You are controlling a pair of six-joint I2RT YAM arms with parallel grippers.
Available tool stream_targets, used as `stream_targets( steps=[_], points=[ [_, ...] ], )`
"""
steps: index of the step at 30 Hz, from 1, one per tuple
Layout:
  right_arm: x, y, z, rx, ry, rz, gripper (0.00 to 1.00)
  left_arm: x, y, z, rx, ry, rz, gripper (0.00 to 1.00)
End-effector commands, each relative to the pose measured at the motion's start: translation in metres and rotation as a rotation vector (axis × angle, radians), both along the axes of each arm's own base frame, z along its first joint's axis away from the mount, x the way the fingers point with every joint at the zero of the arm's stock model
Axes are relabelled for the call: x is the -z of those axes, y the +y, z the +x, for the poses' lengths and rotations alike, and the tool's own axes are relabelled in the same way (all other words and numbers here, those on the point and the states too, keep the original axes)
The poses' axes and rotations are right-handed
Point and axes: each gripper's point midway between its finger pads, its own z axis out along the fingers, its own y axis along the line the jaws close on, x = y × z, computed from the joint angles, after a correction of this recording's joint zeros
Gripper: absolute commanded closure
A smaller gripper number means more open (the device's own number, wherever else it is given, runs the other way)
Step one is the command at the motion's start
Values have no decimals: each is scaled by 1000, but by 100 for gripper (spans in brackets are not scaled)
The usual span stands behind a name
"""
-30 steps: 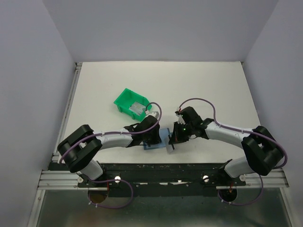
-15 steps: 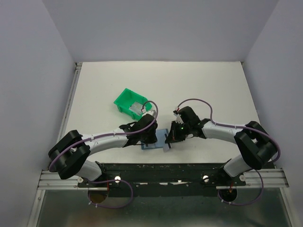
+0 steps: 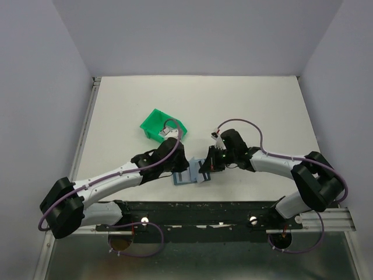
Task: Put the credit cards into the card holder
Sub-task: Turn over the card slot in the card holder, then insert the credit card into the card holder.
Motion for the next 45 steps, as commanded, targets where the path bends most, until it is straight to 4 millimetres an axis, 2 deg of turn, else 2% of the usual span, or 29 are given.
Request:
stream_targets(
  steps=[1,8,13,15,20,26,32,35,41,45],
  points=[
    [-23,16,-1,-66,-37,101,100,-6,24,5,-77,-25,30,100],
    [-16,34,0,-120,-11,90,100,-4,37,4,-107,-22,33,100],
    [0,45,3,-120,22,43,99,0,40,1,-112,-13,34,100],
    [10,45,4,-109,45,20,99,2,41,1,-113,-11,38,100],
    [20,42,4,-94,54,-19,100,9,41,0,-112,2,47,100],
    [9,38,7,-89,6,-27,100,27,34,-1,-95,42,45,100],
    [12,40,5,-92,33,-23,100,26,14,9,-55,36,11,100],
    [6,37,8,-66,8,-24,100,35,10,9,-43,56,29,100],
    [-5,20,13,8,-64,-51,100,60,17,0,-45,115,68,100],
    [-6,15,17,59,-80,-15,100,66,25,-5,-61,116,73,100]
  ],
)
